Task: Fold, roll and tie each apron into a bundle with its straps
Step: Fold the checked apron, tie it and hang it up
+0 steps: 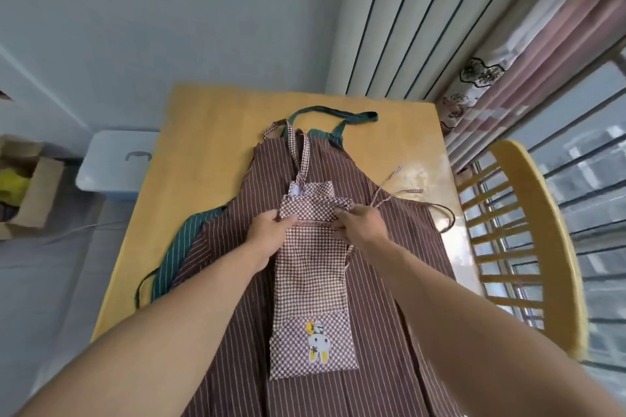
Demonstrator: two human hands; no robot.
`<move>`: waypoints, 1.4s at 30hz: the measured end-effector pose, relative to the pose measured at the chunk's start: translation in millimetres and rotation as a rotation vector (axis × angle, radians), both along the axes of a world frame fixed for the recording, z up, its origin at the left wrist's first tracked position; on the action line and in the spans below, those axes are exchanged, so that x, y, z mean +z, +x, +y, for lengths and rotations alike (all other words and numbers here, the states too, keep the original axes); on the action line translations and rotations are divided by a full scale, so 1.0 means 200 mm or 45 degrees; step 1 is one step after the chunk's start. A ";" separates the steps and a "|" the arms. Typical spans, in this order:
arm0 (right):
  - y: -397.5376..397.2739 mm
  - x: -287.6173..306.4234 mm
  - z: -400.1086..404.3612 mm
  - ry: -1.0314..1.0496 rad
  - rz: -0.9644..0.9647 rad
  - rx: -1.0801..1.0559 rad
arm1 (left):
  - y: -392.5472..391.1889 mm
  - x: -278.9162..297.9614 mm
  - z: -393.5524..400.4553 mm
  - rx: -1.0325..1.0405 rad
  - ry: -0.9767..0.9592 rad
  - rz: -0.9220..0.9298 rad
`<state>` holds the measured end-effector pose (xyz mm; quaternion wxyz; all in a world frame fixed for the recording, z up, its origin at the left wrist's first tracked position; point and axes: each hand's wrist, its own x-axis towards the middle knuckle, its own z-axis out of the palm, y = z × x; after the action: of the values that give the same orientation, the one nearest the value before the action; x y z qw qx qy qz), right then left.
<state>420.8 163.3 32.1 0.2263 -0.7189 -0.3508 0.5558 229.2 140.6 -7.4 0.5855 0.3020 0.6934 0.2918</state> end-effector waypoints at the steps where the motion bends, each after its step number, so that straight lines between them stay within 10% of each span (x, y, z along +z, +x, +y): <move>1: 0.00 -0.03 0.04 -0.020 -0.004 0.000 | 0.01 -0.02 0.04 -0.008 -0.005 0.020; 23: 0.05 -0.18 -0.08 0.450 -0.459 0.760 | -0.09 -0.17 0.23 -0.027 0.160 0.576; 30: 0.14 -0.31 -0.65 0.659 -0.848 1.140 | -0.05 -0.08 -0.15 -0.889 0.971 0.944; 36: 0.15 -0.31 -1.01 0.705 -0.977 1.696 | -0.02 -0.12 -0.58 -1.584 0.721 0.857; 42: 0.08 -0.29 -1.04 0.386 -0.994 1.444 | -0.14 -0.17 -0.70 -1.802 0.572 1.022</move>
<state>437.5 -43.9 -25.8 -0.1429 -0.5326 -0.8006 0.2344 200.3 -0.2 -40.6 0.2652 0.8554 0.4214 -0.1424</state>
